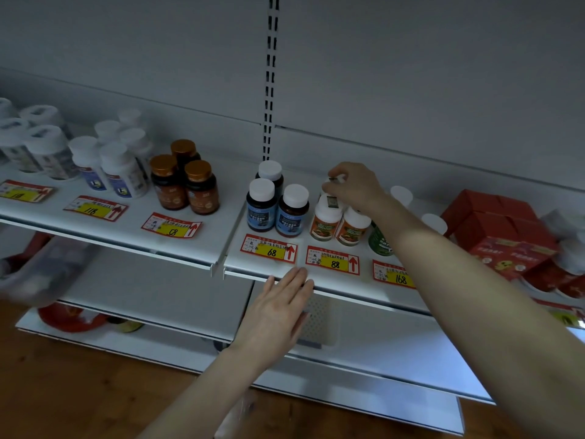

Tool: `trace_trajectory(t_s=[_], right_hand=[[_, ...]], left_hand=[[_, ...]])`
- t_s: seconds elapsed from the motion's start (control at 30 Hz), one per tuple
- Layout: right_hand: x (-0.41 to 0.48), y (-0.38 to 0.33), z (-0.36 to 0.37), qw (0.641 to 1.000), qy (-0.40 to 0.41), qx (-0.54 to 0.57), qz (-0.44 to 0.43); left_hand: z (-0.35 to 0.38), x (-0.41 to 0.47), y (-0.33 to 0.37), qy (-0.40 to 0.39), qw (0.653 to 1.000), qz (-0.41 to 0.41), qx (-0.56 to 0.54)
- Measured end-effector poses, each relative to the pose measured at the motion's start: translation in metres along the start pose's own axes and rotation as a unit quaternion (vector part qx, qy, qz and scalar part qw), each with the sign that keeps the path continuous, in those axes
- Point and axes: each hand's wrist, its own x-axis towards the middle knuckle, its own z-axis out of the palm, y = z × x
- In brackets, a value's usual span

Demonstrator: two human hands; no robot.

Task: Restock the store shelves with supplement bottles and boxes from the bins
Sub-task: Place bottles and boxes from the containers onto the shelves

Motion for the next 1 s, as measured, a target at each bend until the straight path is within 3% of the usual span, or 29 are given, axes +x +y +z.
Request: trace_trajectory(t_s=[0.47,0.67,1.0], right_hand=[[-0.028,-0.025,-0.003,0.986,0.095,0.079,-0.112],[-0.035,-0.093,0.032,0.974,0.061,0.108,-0.189],[-0.06,-0.25,0.164,0.94,-0.03,0.12,-0.318]], left_hand=[[-0.033,0.004,0.003,0.013,0.999,-0.025,-0.016],[-0.075,-0.017,-0.026,0.035,0.997,-0.064,0.022],[-0.157,-0.128,-0.133,0.048,0.972,-0.199,0.116]])
